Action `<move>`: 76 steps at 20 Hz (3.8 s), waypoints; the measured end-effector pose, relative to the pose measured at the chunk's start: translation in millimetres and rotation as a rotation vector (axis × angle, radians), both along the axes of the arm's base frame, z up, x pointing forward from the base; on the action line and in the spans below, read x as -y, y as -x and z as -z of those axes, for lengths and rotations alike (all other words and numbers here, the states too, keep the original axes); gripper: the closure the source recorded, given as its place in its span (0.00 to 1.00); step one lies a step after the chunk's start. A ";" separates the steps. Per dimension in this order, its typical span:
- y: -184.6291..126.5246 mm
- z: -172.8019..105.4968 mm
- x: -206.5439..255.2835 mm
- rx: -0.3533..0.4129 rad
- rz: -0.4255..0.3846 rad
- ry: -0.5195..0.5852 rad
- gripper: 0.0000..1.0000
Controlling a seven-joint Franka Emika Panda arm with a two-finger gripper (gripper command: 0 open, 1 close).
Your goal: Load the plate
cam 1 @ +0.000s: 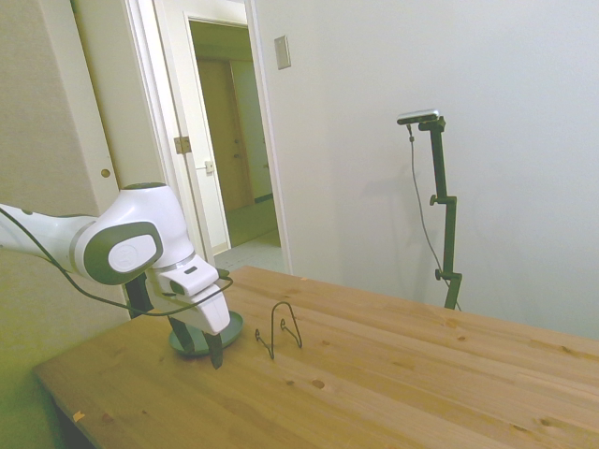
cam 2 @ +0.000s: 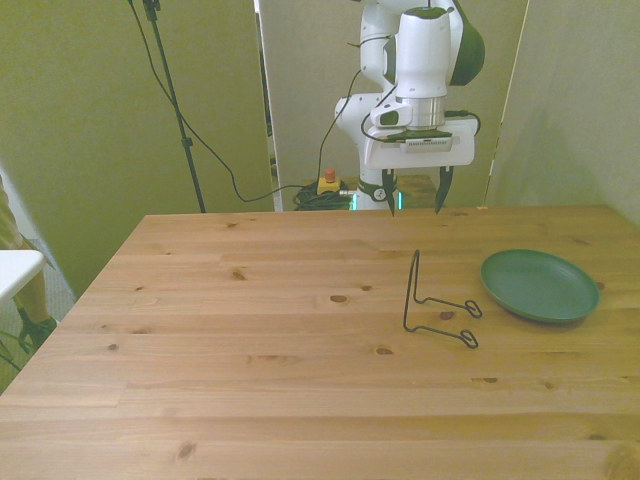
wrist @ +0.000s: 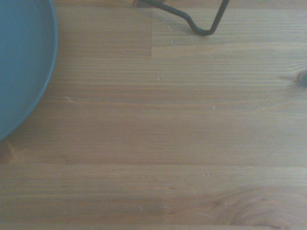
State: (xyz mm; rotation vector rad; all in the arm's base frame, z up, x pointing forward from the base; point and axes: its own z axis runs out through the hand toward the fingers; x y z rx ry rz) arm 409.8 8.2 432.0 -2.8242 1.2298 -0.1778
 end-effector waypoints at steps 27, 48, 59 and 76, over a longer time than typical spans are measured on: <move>-62.6 35.8 -59.7 0.081 -0.003 -0.305 0.00; -88.0 89.2 -70.6 0.038 0.096 -0.521 0.00; -92.8 92.7 -69.5 0.039 0.087 -0.524 1.00; -94.0 107.3 -56.1 0.028 0.096 -0.527 1.00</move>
